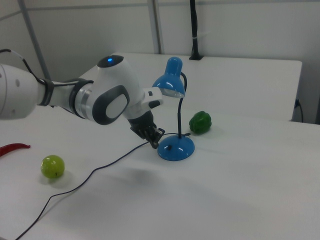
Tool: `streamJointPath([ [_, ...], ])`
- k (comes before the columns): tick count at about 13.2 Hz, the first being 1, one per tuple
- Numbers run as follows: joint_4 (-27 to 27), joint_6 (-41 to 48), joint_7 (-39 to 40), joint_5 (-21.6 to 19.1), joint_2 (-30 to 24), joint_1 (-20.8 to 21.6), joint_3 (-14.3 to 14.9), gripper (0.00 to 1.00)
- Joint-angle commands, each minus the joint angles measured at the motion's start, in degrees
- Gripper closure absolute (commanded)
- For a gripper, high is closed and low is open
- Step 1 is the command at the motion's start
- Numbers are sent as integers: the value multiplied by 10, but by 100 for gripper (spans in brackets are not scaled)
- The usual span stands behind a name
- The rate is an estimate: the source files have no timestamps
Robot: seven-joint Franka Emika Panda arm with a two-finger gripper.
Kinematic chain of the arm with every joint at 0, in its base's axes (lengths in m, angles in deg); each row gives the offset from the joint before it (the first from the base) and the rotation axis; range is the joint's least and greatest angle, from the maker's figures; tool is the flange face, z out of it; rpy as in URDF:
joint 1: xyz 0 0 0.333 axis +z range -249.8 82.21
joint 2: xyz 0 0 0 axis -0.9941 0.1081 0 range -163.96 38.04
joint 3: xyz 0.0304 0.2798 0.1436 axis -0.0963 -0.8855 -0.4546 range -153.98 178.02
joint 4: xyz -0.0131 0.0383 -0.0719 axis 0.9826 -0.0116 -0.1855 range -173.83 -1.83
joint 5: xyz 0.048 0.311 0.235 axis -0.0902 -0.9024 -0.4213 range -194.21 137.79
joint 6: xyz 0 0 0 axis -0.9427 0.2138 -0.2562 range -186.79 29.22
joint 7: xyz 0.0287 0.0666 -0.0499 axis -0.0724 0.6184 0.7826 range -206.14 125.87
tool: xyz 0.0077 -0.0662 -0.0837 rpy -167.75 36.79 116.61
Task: Turn on desk lamp
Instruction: 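Move the gripper down toward the switch on the blue lamp base, then lower the gripper onto the lamp base switch and press it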
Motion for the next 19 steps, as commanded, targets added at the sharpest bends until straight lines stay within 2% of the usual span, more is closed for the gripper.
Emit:
streamJointPath([
  [1, -2, -71, -41, 8, 23, 8, 4, 100],
  [5, 0, -183, -65, 6, 68, 8, 4, 100],
  [8, 1, -215, -65, 4, 87, 8, 4, 100],
  [19, 41, -234, -65, 0, 138, 9, 1, 100],
])
